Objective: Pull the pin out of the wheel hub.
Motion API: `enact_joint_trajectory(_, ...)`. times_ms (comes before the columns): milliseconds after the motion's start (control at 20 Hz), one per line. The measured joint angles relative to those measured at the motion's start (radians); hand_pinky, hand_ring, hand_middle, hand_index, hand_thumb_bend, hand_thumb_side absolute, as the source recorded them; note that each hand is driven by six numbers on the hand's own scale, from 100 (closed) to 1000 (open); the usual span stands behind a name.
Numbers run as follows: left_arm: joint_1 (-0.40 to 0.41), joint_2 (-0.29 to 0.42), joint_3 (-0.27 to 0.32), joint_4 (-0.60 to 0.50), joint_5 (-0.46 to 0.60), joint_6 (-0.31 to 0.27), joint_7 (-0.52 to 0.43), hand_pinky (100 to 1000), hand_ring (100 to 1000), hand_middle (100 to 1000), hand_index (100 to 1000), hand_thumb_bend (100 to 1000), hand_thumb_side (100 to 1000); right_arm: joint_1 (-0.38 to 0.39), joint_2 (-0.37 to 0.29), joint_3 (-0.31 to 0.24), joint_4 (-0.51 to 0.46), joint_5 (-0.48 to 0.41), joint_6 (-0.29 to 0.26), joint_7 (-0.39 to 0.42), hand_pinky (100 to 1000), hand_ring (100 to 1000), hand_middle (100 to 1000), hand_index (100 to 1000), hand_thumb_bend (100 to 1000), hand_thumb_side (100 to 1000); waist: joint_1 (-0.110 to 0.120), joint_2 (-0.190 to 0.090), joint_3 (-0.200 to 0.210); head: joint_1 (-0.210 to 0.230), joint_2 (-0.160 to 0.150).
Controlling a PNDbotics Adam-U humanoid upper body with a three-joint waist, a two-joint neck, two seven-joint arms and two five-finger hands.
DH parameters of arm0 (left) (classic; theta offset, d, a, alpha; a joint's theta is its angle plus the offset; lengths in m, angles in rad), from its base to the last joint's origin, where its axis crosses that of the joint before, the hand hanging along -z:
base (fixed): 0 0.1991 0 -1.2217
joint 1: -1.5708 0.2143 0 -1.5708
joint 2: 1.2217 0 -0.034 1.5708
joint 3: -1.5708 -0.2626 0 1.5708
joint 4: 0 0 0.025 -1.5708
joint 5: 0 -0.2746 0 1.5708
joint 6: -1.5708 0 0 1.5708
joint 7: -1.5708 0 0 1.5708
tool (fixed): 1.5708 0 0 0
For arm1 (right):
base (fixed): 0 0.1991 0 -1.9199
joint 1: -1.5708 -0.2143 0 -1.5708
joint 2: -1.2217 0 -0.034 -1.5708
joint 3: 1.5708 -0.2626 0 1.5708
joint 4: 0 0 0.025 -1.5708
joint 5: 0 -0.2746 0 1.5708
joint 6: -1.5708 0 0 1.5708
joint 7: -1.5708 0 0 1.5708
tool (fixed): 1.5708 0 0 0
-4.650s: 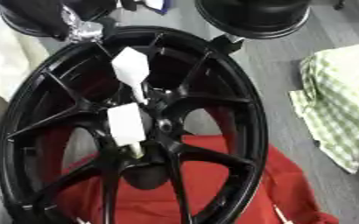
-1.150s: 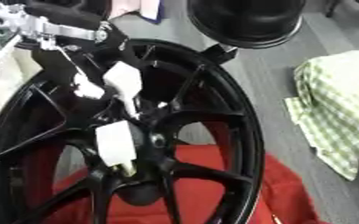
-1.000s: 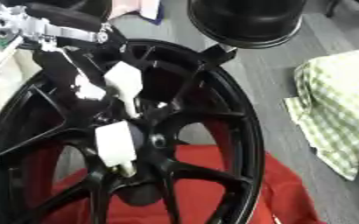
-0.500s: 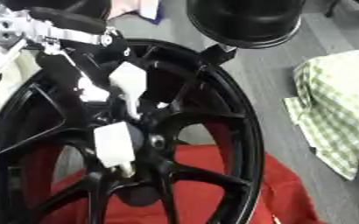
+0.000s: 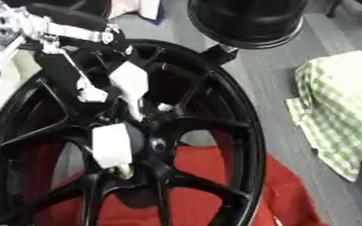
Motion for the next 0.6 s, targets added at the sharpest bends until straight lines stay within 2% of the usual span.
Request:
enact_joint_trajectory(300, -0.014, 0.000, 0.056, -0.012, 0.020, 0.037, -0.007, 685, 485, 326, 313, 100, 193, 0.000, 0.000, 0.000, 0.000, -0.008, 0.001, -0.005, 862, 795, 567, 714, 100, 307, -0.002, 0.000, 0.000, 0.000, -0.001)
enact_joint_trajectory(600, -0.047, 0.001, 0.139, -0.018, 0.067, 0.078, 0.016, 678, 464, 308, 291, 100, 202, 0.001, 0.000, -0.001, 0.000, -0.009, 0.001, -0.011, 862, 795, 567, 714, 100, 310, -0.005, -0.001, 0.002, 0.000, -0.001)
